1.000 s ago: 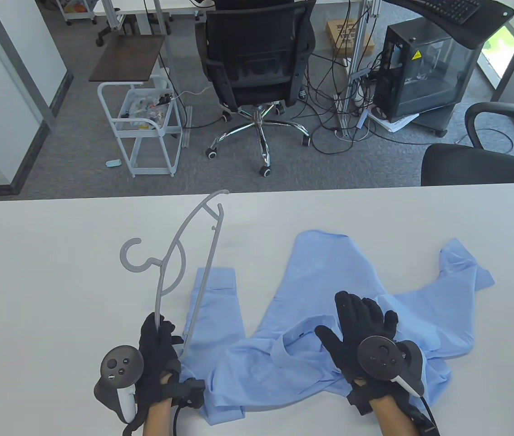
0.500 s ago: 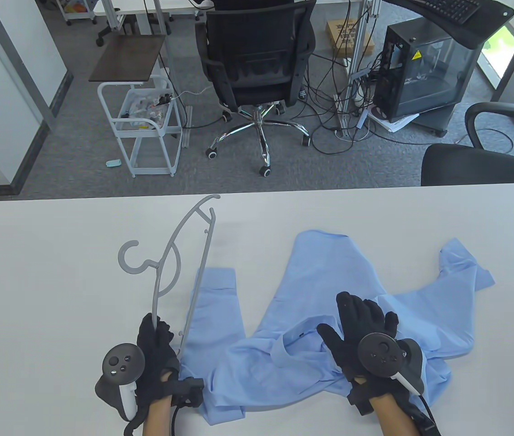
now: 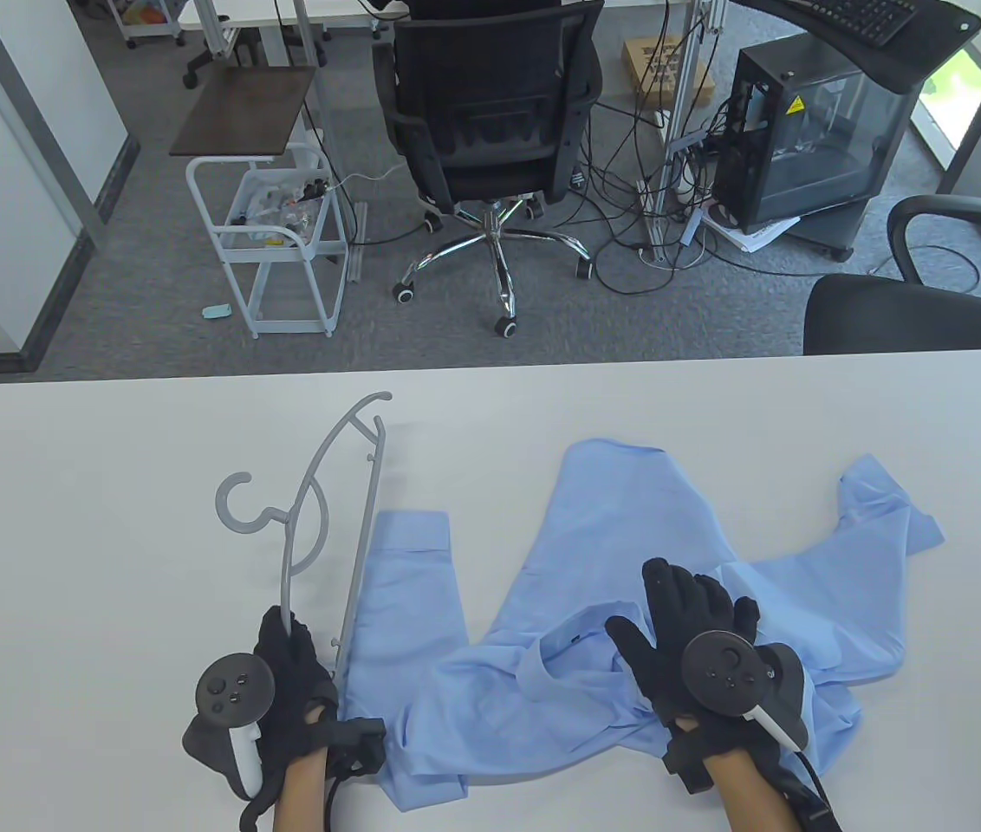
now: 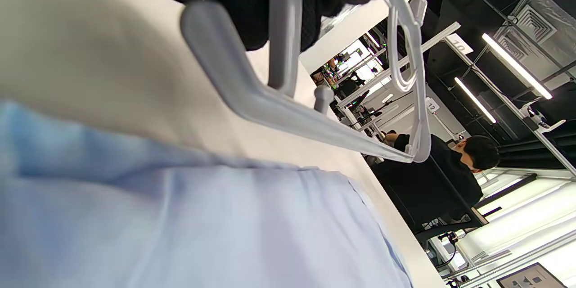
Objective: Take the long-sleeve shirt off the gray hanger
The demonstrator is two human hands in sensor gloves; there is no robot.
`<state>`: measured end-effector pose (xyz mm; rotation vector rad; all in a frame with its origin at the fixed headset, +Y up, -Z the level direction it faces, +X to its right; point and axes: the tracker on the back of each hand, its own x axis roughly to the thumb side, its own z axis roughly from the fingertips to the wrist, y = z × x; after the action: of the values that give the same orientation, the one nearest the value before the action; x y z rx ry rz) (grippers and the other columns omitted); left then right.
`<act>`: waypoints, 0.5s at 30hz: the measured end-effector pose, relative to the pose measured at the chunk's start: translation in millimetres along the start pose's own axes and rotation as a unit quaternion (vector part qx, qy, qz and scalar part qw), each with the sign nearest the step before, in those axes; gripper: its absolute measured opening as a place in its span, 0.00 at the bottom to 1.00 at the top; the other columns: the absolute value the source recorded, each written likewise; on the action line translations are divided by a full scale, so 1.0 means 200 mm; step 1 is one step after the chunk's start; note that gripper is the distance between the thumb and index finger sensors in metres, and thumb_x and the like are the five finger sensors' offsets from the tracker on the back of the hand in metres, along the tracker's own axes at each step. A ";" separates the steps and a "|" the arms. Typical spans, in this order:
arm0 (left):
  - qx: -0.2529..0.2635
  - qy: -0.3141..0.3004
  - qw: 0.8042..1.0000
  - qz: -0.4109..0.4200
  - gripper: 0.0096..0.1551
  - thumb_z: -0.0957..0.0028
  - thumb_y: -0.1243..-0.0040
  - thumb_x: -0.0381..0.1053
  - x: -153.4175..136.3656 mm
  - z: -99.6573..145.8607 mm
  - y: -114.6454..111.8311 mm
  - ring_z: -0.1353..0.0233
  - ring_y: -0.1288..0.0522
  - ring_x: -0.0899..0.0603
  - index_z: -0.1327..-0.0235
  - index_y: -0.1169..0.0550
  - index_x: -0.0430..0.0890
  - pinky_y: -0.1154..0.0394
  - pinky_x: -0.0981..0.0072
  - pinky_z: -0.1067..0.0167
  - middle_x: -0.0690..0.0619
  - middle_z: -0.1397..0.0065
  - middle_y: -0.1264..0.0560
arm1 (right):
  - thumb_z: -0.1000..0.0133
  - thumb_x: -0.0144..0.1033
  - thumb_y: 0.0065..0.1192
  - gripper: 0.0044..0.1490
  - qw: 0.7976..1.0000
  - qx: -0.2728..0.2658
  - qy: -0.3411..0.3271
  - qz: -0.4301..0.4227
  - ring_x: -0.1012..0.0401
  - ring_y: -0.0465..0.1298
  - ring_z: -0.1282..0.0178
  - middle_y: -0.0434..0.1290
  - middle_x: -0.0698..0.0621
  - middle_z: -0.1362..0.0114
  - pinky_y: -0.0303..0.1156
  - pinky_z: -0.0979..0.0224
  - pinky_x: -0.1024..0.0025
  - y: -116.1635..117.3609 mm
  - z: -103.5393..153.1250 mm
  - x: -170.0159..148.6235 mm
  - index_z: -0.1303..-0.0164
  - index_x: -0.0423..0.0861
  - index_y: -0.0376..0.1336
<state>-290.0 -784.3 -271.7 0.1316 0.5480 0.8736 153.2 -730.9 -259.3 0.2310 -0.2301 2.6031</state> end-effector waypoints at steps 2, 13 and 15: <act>-0.001 0.004 1.000 -0.002 0.32 0.42 0.48 0.52 0.00 0.00 -0.01 0.22 0.29 0.35 0.22 0.36 0.52 0.37 0.40 0.27 0.52 0.24 0.30 | 0.33 0.65 0.50 0.54 1.000 0.003 0.001 -0.001 0.22 0.52 0.19 0.56 0.28 0.15 0.37 0.34 0.13 0.00 0.00 0.00 0.10 0.37 0.47; -0.018 0.045 0.999 0.005 0.32 0.42 0.48 0.52 -0.04 -0.02 -0.03 0.17 0.42 0.27 0.22 0.35 0.53 0.44 0.37 0.26 0.48 0.17 0.40 | 0.33 0.64 0.50 0.54 1.000 0.013 0.006 0.007 0.22 0.52 0.20 0.56 0.28 0.15 0.37 0.34 0.13 0.02 -0.01 0.00 0.10 0.37 0.47; -0.026 0.054 0.998 0.018 0.32 0.42 0.48 0.52 -0.05 -0.03 -0.03 0.17 0.43 0.26 0.22 0.35 0.53 0.45 0.36 0.25 0.48 0.17 0.41 | 0.33 0.64 0.50 0.54 1.000 0.017 0.007 0.010 0.22 0.52 0.20 0.56 0.28 0.15 0.37 0.34 0.13 0.03 -0.01 0.00 0.10 0.37 0.47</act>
<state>-293.9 -796.5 -274.0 0.0463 0.6248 0.9324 149.4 -735.2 -261.4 0.2238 -0.1852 2.6282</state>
